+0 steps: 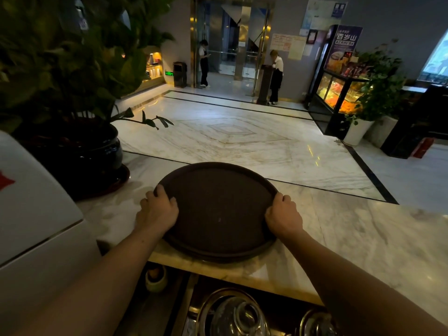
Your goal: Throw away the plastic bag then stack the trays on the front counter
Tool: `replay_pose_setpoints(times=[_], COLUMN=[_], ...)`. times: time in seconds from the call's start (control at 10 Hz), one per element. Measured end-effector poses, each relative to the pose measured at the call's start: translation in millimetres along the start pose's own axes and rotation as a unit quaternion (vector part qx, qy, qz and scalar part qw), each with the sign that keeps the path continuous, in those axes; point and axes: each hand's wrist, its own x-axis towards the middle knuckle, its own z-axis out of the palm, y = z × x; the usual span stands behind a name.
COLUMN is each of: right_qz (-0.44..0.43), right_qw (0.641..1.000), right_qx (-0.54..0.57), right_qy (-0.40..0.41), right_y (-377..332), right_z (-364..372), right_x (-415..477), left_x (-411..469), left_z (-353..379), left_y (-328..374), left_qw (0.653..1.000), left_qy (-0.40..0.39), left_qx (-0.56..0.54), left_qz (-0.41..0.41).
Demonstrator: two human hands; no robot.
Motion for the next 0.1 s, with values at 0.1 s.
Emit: replay_pose_setpoints(times=[0.1], right_qz=[-0.046], right_qw=[0.997], right_qx=[-0.051], right_qy=[-0.03], right_y=[1.5], right_z=[-1.2], right_x=[-15.0], left_x=[-17.4], left_z=[-2.3], left_y=[-0.7], left_qw=[0.998], left_qy=[-0.052], left_qx=[0.042], left_qz=[0.02])
